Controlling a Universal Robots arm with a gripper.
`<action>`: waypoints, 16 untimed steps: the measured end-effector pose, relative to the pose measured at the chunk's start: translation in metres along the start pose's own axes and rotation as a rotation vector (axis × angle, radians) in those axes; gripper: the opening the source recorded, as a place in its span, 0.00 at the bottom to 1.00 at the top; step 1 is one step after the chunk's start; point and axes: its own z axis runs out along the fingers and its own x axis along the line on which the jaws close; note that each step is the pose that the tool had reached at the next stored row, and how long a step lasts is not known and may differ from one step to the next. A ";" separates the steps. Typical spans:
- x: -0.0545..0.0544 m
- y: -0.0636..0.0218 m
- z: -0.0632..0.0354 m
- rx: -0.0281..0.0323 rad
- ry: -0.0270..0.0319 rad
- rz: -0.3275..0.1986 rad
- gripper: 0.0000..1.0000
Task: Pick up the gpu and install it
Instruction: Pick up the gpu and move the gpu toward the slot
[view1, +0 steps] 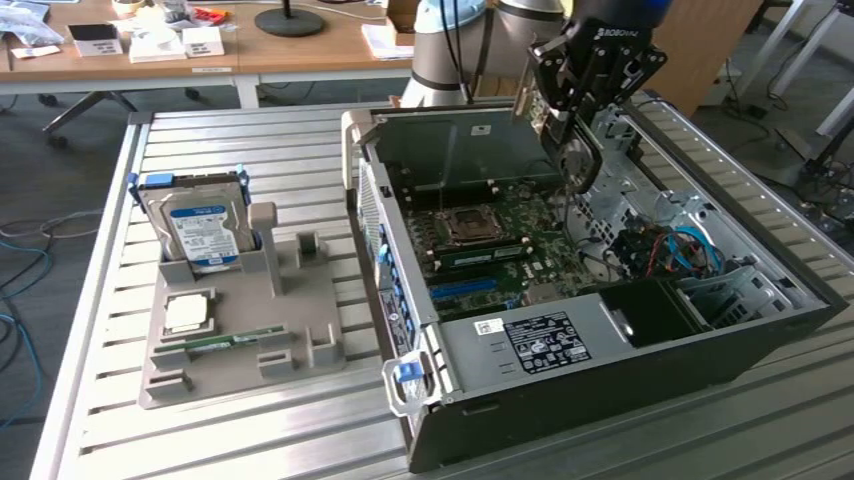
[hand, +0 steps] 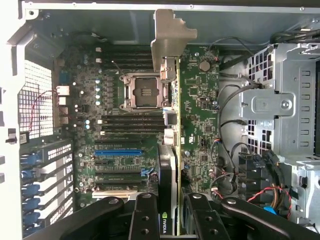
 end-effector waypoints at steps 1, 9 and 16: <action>-0.001 0.0000 0.0000 0.0000 0.0000 0.000 0.27; -0.009 0.0003 0.0002 0.0001 0.0000 0.000 0.27; -0.009 0.0004 0.0002 0.0001 0.0000 0.000 0.27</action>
